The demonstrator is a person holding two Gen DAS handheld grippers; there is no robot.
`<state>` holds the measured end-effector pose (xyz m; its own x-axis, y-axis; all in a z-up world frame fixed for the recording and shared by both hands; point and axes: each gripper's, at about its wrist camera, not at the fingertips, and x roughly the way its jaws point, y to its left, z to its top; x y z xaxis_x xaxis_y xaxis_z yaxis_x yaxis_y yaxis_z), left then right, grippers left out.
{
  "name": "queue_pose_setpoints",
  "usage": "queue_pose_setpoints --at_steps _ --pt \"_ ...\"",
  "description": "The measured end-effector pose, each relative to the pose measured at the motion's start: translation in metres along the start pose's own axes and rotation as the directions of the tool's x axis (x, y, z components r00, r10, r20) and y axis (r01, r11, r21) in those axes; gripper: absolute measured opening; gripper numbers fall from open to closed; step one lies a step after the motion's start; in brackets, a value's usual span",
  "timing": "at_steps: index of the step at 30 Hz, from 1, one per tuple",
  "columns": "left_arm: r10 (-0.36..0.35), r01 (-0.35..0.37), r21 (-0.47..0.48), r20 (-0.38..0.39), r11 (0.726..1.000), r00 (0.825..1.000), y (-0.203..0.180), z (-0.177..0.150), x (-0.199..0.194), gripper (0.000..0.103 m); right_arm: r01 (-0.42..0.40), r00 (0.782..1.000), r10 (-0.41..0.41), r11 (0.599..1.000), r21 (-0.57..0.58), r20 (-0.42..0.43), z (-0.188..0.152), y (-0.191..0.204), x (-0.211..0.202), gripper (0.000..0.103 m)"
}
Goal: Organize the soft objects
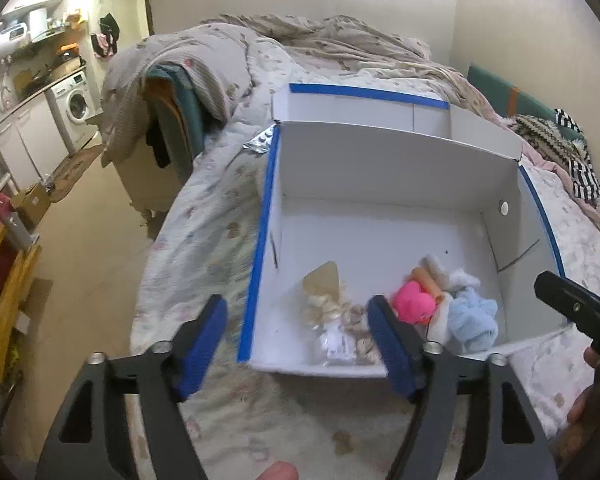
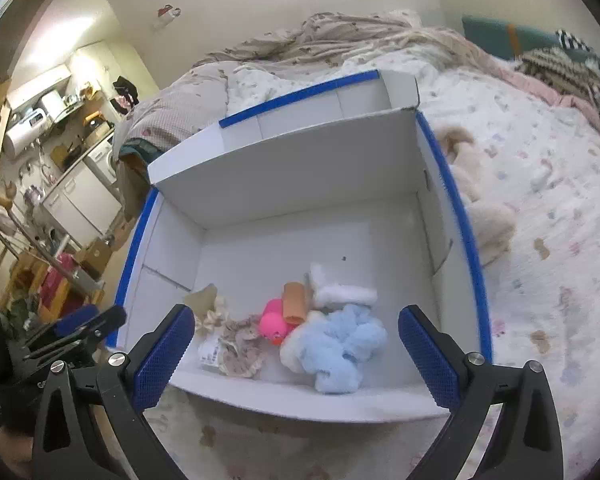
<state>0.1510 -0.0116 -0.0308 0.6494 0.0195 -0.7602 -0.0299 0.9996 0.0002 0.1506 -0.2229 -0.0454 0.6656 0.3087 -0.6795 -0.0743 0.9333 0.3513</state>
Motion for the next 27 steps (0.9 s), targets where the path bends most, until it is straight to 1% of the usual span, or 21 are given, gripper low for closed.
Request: queue_pose_setpoints --at_steps 1,3,6,8,9,10,11,13,15,17,19,22,25,27 --pt "-0.005 0.005 -0.009 -0.005 1.0 1.0 0.003 -0.003 -0.003 0.078 0.008 1.0 -0.008 1.0 -0.01 0.005 -0.001 0.002 -0.003 0.103" --pt "-0.022 0.021 -0.034 -0.026 0.999 0.999 0.01 -0.011 -0.008 0.079 0.02 1.0 -0.019 1.0 -0.024 0.016 -0.005 0.004 -0.01 0.103" --pt "-0.026 0.022 -0.063 -0.056 0.998 0.998 0.019 -0.022 -0.014 0.084 0.033 0.999 -0.033 0.999 -0.03 0.02 -0.015 0.005 -0.021 0.103" --pt "-0.027 0.023 -0.07 -0.062 0.997 0.998 0.023 -0.031 -0.019 0.091 0.056 0.998 -0.055 0.997 -0.049 0.023 -0.024 0.008 -0.029 0.103" --pt "-0.019 0.016 -0.064 -0.052 0.998 0.998 0.024 -0.035 -0.024 0.093 0.062 0.998 -0.061 0.996 -0.06 0.023 -0.027 0.01 -0.032 0.103" --pt "-0.011 0.01 -0.054 -0.029 0.998 1.0 0.025 -0.039 -0.031 0.097 0.06 0.998 -0.058 0.996 -0.066 0.025 -0.03 0.011 -0.035 0.103" --pt "-0.005 0.005 -0.043 0.007 0.999 1.0 0.026 -0.042 -0.039 0.103 0.053 0.998 -0.051 0.996 -0.066 0.026 -0.034 0.012 -0.039 0.103" --pt "-0.006 0.008 -0.03 0.055 1.0 0.998 0.027 -0.048 -0.052 0.103 0.045 0.999 -0.044 0.997 -0.062 0.023 -0.043 0.013 -0.045 0.103" --pt "-0.009 0.01 -0.014 0.074 1.0 0.997 0.028 -0.055 -0.06 0.103 0.04 0.999 -0.039 0.998 -0.057 0.022 -0.055 0.015 -0.053 0.103" --pt "0.01 -0.009 -0.008 0.091 1.0 0.996 0.028 -0.062 -0.067 0.103 0.04 0.999 -0.039 0.998 -0.057 0.025 -0.064 0.017 -0.059 0.103" --pt "0.025 -0.023 -0.022 0.112 0.999 0.993 0.03 -0.068 -0.075 0.103 0.038 0.999 -0.036 0.997 -0.064 0.035 -0.071 0.021 -0.065 0.103" --pt "0.062 -0.052 -0.054 0.186 0.997 0.981 0.032 -0.074 -0.092 0.103 0.055 0.996 -0.05 0.996 -0.073 0.073 -0.078 0.027 -0.076 0.103" --pt "0.076 -0.07 -0.035 0.217 0.997 0.973 0.027 -0.076 -0.097 0.103 0.076 0.989 -0.064 0.993 -0.09 0.13 -0.085 0.036 -0.083 0.103" --pt "0.073 -0.071 -0.014 0.236 0.997 0.969 0.024 -0.078 -0.098 0.103 0.084 0.986 -0.066 0.99 -0.109 0.155 -0.089 0.043 -0.086 0.103"
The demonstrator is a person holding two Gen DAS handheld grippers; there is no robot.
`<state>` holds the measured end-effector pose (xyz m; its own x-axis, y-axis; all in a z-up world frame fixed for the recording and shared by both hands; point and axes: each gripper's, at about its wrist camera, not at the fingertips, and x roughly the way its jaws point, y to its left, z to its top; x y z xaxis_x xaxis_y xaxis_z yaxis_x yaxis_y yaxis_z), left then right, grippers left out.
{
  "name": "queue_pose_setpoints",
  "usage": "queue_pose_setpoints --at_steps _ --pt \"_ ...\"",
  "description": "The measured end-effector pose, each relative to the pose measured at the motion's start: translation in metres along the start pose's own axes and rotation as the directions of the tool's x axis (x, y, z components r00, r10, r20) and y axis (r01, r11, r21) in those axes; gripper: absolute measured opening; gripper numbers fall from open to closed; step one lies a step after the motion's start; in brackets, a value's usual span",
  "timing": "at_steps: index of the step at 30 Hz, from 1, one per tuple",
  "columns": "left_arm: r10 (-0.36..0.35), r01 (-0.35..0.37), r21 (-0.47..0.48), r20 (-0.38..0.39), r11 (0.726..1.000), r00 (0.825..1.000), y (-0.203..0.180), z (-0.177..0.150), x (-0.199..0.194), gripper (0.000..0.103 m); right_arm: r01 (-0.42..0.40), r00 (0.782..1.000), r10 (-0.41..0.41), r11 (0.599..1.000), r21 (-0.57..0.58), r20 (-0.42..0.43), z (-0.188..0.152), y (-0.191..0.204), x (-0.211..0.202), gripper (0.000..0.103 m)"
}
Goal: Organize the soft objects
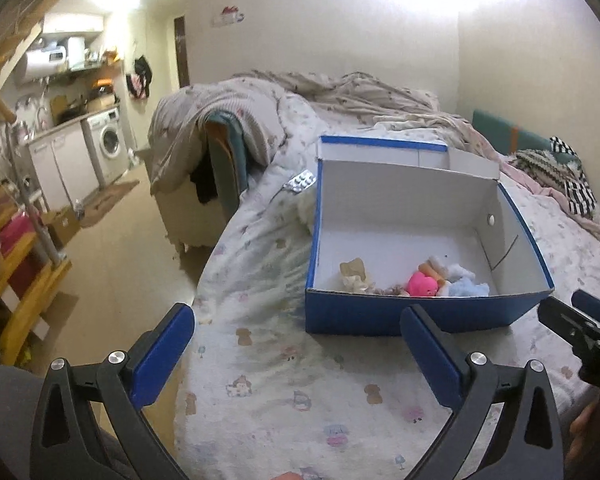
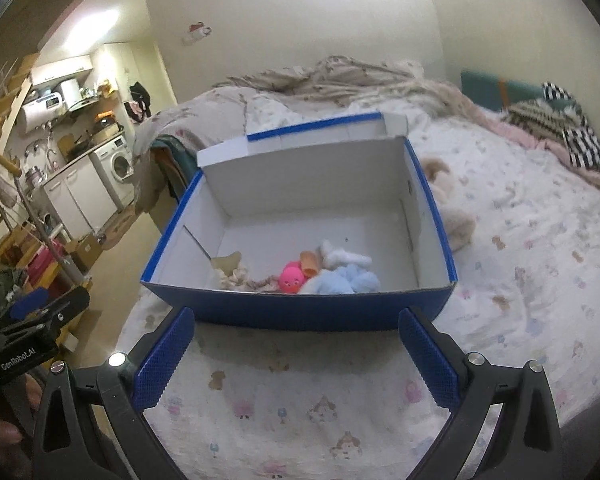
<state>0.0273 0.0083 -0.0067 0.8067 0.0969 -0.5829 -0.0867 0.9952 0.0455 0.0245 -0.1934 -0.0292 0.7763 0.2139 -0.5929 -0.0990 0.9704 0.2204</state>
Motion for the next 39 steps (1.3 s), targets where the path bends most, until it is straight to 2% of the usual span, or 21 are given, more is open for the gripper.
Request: queue_pose_setpoints --at_steps 3,6,12,39 --pt "0.012 -0.013 0.036 0.041 0.999 0.999 -0.0061 -0.0024 -0.0013 0.103 0.01 1.0 -0.009 0.999 -0.038 0.02 -0.001 0.008 -0.0003 0.103" --pt "0.004 -0.005 0.039 0.027 0.999 1.0 -0.0066 -0.0035 0.0027 0.103 0.029 0.999 -0.028 0.998 -0.061 0.025 -0.0013 0.0108 0.002 0.103" --pt "-0.009 0.009 0.015 0.009 1.0 1.0 -0.0047 -0.0031 0.0078 0.103 0.035 0.999 -0.035 0.999 -0.031 0.017 -0.0007 0.0036 0.0051 0.103" --pt "-0.038 0.038 0.02 0.007 0.999 0.999 -0.0093 -0.0042 0.0063 0.103 0.048 0.999 -0.047 0.998 -0.03 0.012 -0.001 0.0024 0.0072 0.103"
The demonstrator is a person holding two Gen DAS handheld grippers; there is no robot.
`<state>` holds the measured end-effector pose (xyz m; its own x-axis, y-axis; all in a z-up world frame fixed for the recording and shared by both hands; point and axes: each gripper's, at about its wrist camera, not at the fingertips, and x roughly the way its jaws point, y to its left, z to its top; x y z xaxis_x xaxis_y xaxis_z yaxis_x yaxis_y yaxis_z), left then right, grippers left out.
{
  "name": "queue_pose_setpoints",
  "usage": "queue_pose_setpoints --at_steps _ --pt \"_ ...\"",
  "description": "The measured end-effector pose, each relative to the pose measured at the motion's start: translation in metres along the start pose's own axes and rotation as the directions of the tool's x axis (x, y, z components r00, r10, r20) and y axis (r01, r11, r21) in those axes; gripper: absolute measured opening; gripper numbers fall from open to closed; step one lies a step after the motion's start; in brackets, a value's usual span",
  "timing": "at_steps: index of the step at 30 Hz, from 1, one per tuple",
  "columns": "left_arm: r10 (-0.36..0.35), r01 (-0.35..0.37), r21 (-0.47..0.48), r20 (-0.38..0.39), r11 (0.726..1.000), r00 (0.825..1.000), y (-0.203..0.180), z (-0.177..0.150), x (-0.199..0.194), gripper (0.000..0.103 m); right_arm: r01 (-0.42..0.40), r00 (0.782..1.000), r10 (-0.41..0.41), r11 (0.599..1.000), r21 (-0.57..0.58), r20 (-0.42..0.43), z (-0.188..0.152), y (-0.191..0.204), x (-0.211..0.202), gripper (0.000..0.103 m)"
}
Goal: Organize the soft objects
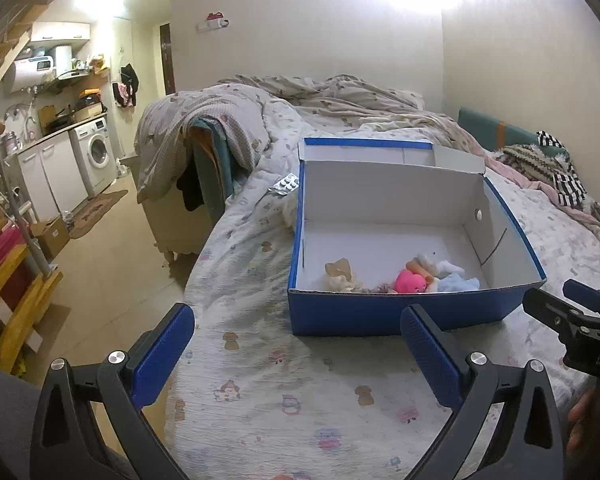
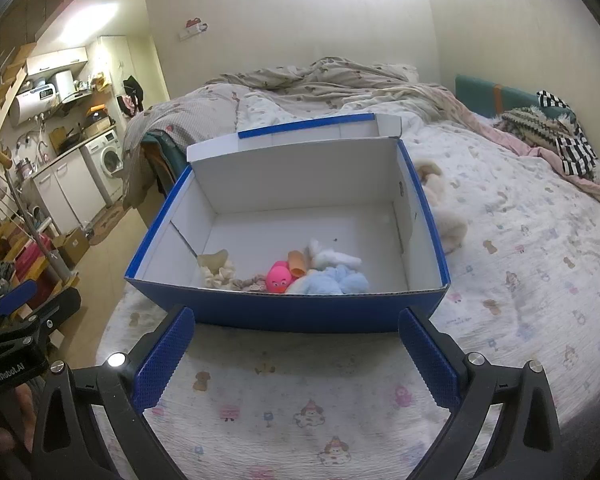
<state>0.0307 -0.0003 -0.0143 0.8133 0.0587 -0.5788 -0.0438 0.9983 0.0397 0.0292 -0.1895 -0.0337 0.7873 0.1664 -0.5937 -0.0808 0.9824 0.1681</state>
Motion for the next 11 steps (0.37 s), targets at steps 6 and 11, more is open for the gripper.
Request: queue_pose_setpoints --at_steps 6,11 --pt "0.003 -0.003 0.002 0.0 1.0 1.0 -0.0002 0.0 0.0003 0.103 0.001 1.0 -0.001 1.0 -0.001 -0.001 0.0 0.0002 0.0 0.103" --pt "-0.006 0.005 -0.012 -0.006 1.0 1.0 0.0028 -0.0007 0.0006 0.103 0.002 1.0 -0.002 1.0 0.0 0.0 0.0 0.0003 -0.0001 0.103"
